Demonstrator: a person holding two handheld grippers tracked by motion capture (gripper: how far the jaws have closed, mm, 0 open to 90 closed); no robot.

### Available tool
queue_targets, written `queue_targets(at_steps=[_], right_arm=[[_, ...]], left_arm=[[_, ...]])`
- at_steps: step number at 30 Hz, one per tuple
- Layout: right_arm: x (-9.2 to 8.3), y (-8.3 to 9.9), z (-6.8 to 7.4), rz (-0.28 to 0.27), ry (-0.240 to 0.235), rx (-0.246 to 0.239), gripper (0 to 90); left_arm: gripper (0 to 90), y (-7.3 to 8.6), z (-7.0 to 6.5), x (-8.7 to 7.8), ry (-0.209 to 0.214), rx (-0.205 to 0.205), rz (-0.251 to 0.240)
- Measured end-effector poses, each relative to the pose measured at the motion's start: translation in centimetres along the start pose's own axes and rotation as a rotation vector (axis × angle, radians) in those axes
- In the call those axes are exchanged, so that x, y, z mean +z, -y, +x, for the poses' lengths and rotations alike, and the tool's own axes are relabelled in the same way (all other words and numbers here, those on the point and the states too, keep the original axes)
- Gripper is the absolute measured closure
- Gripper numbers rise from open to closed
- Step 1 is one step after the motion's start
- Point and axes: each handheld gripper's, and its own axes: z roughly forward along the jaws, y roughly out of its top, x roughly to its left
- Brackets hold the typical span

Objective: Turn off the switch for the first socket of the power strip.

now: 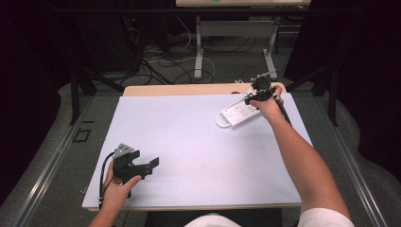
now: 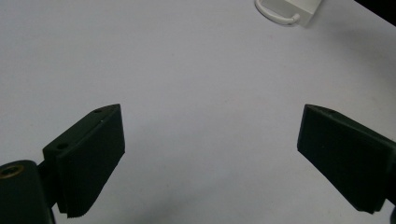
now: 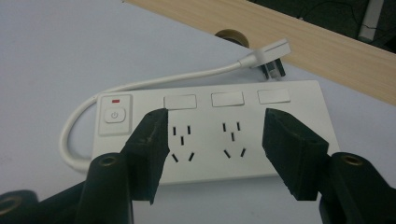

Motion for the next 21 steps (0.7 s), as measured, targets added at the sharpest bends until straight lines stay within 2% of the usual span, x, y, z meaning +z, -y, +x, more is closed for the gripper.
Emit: queue_targets(at_steps=[1, 2, 9, 14, 16, 21], right_arm=[[-0.2, 0.0, 0.2, 0.004, -0.015, 0.004, 39.8], [-0.8, 0.2, 0.4, 0.000, -0.022, -0.021, 40.5], [-2.7, 0.8, 1.6, -0.019, -0.074, -0.041, 42.1], [-4.3, 1.3, 2.5, -0.027, -0.077, -0.063, 39.7], [-5.3, 1.7, 3.0, -0.033, -0.089, -0.071, 38.7], [-6.5, 2.4, 3.5, -0.048, -0.116, -0.083, 35.6]], left_arm=[[7.4, 0.0, 0.0, 0.0, 0.000, 0.001, -0.001], [7.4, 0.0, 0.0, 0.0, 0.001, 0.000, -0.002], [7.4, 0.0, 0.0, -0.1, 0.000, 0.001, -0.003], [7.4, 0.0, -0.1, -0.1, 0.001, 0.001, -0.003], [7.4, 0.0, -0.1, -0.1, 0.001, 0.001, -0.004], [7.4, 0.0, -0.1, -0.1, 0.001, 0.002, -0.005]])
